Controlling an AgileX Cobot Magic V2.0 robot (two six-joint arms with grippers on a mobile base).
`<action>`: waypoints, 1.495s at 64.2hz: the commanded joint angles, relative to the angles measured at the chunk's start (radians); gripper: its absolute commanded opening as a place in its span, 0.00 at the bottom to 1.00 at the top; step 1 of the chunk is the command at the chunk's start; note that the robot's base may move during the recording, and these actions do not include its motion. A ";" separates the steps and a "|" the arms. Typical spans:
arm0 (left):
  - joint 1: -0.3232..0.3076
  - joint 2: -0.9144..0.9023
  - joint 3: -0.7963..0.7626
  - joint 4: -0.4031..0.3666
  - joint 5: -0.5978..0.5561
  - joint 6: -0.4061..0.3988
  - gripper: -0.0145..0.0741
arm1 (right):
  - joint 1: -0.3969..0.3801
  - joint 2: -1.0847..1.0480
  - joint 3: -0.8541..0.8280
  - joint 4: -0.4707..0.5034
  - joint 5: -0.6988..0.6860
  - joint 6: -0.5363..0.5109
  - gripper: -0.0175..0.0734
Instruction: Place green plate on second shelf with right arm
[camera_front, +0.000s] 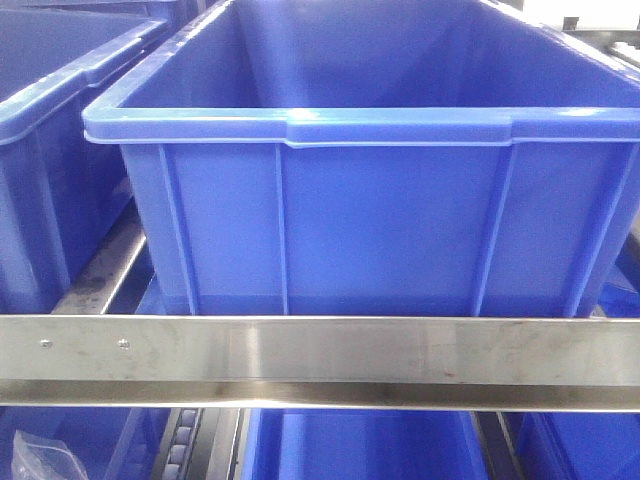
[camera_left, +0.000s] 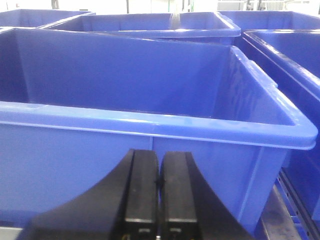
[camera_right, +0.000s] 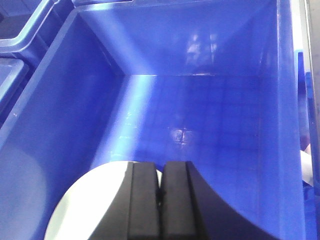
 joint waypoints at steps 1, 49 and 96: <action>-0.002 -0.017 0.040 -0.003 -0.089 -0.002 0.31 | -0.013 -0.047 -0.036 -0.010 -0.070 -0.001 0.27; -0.002 -0.017 0.040 -0.003 -0.089 -0.002 0.31 | -0.203 -0.853 0.585 -0.120 -0.311 -0.001 0.27; -0.002 -0.017 0.040 -0.003 -0.089 -0.002 0.31 | -0.203 -0.883 0.620 -0.111 -0.289 0.000 0.27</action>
